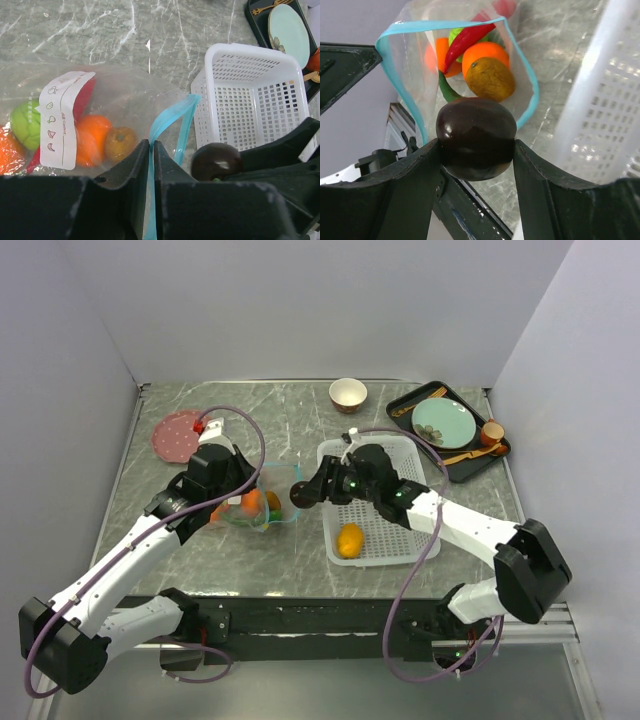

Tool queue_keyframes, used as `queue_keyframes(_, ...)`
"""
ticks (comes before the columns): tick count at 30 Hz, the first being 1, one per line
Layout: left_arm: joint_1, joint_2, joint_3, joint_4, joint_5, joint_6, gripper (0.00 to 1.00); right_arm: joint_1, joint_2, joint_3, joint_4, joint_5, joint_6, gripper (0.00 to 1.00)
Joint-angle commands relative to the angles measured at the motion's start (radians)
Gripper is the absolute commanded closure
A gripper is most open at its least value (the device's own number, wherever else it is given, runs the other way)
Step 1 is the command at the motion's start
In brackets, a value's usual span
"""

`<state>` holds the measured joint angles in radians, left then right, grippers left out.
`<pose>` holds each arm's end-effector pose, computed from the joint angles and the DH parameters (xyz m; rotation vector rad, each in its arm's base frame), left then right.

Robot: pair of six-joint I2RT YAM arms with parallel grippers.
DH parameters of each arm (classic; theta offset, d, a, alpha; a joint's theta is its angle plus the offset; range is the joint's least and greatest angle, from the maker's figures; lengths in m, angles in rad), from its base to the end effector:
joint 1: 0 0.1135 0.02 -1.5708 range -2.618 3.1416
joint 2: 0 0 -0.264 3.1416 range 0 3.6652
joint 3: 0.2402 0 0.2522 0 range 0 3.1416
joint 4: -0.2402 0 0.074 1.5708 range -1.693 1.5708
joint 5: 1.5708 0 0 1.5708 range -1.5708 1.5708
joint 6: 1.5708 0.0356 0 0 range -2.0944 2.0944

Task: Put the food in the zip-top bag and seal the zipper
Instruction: Pick up the fake fruit from the bin, then place the fake fruit in the zipper food storage bag.

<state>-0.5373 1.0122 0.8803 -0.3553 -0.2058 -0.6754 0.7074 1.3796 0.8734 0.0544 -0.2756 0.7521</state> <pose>0.1987 -0.1099 0.3137 -0.2734 2.0730 -0.5387 0.2297 0.2092 0.2591 -0.1427 2.2165 1.1526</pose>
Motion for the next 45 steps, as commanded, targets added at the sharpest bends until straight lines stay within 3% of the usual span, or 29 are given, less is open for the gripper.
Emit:
queue_keyframes(1, 0.002, -0.020, 0.000, 0.032, 0.016, -0.007, 0.85, 0.023, 0.047, 0.085, 0.071, -0.013, 0.003, 0.73)
queue_keyframes(14, 0.002, -0.017, 0.026, 0.032, 0.036, -0.006, 0.85, 0.081, 0.231, 0.249, 0.050, 0.001, -0.031, 0.72)
queue_keyframes(23, 0.002, -0.023, 0.042, 0.026, 0.034, -0.010, 0.85, 0.165, 0.297, 0.329, 0.018, 0.179, -0.071, 0.69)
queue_keyframes(34, 0.003, 0.003, 0.092, -0.001, 0.016, 0.001, 0.85, 0.208, 0.386, 0.312, 0.194, 0.202, 0.046, 0.66)
queue_keyframes(42, 0.003, -0.009, 0.078, 0.001, 0.005, -0.013, 0.85, 0.213, 0.391, 0.282, 0.226, 0.194, 0.046, 0.46)
queue_keyframes(45, 0.002, -0.003, 0.083, -0.004, 0.002, -0.010, 0.85, 0.213, 0.360, 0.273, 0.211, 0.219, 0.032, 0.22)
